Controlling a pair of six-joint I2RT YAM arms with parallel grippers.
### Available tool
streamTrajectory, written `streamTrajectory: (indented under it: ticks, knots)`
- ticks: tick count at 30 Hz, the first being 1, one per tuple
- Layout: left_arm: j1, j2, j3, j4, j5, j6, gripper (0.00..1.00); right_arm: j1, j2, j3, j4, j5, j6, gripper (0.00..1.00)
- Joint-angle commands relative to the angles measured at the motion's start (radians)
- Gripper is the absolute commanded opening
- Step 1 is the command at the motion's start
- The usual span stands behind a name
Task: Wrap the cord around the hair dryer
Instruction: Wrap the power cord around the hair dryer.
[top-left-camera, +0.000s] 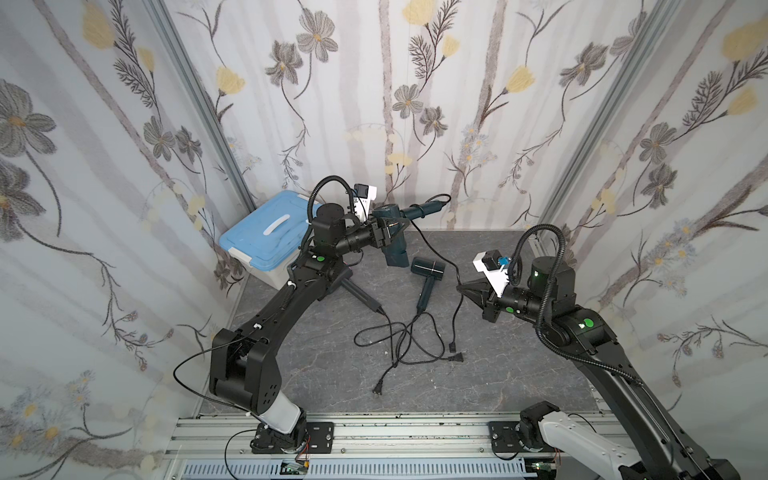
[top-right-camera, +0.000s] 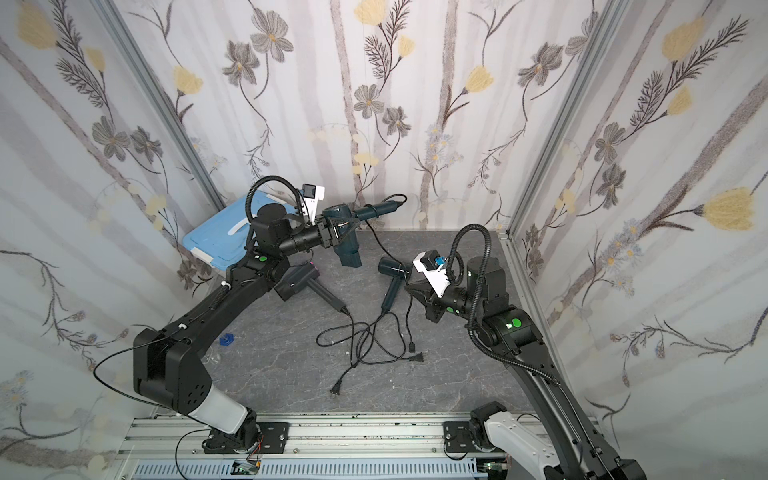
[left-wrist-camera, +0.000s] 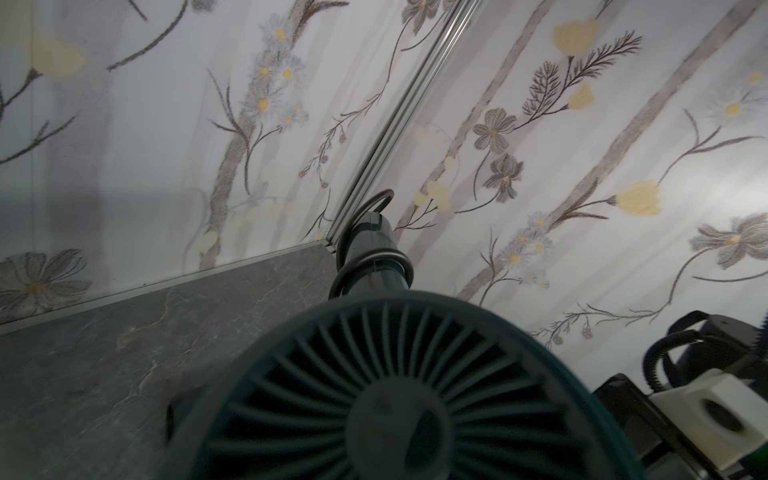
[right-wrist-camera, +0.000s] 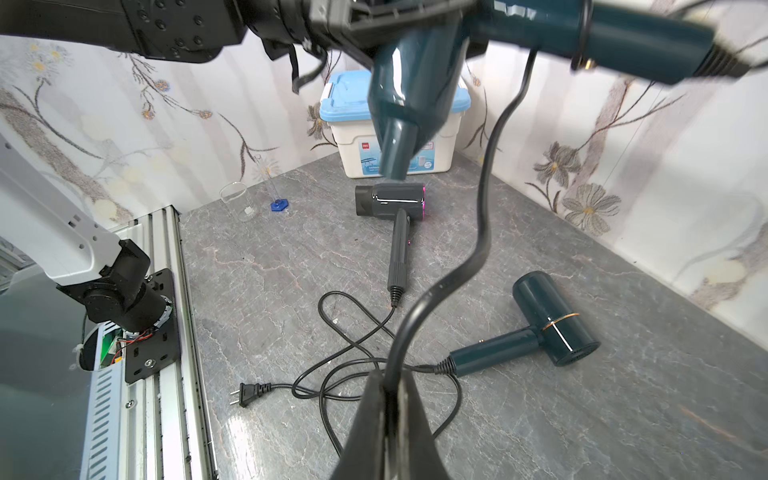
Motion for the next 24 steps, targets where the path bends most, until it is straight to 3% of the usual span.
streamTrajectory:
  ticks: [1,8,16,21,24]
  knots:
    - [-0.004,0.022,0.039,-0.180,-0.054,0.154,0.00,0.014,-0.009,0.076,-0.094,0.103,-0.043,0.00]
    - [-0.101,0.061,0.151,-0.510,-0.046,0.381,0.00,0.028,0.083,0.333,-0.242,0.272,-0.154,0.00]
    - [-0.212,0.040,0.149,-0.736,0.053,0.551,0.00,0.029,0.208,0.552,-0.260,0.462,-0.247,0.00]
    - [-0.284,0.006,0.120,-0.799,0.181,0.631,0.00,0.029,0.282,0.617,-0.231,0.475,-0.291,0.00]
    - [-0.326,-0.034,0.085,-0.789,0.258,0.673,0.00,0.014,0.330,0.621,-0.200,0.417,-0.324,0.00]
